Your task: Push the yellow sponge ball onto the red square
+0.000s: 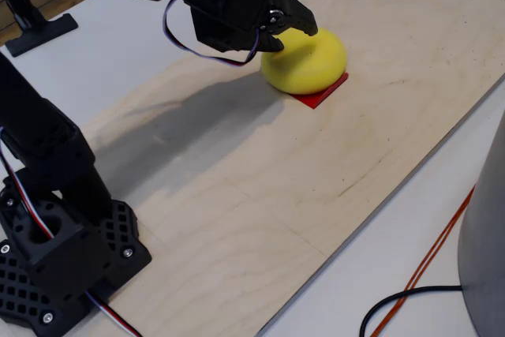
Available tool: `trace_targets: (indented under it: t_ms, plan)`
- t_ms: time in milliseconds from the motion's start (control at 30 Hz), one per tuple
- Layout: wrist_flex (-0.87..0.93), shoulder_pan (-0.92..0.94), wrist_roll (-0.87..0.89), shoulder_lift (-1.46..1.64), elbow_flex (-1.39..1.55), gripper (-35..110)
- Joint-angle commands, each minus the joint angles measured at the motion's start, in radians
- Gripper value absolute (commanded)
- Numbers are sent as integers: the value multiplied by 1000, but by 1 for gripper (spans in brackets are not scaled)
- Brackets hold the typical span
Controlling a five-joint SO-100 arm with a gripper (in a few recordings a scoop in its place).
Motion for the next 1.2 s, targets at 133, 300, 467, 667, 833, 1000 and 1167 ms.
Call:
trace_targets:
  t_ms: [133, 300, 467, 667, 833, 1000, 1167]
  plan:
    - [9, 69, -28, 14, -15, 18]
    - [9, 80, -31, 14, -11, 18]
    - [2, 92, -44, 21, 3, 18]
    - [-5, 97, -43, 43, 28, 18]
    - [-5, 95, -37, 61, 43, 18]
    - [-3, 92, -35, 95, 61, 18]
    - [0, 89, -38, 138, 81, 19]
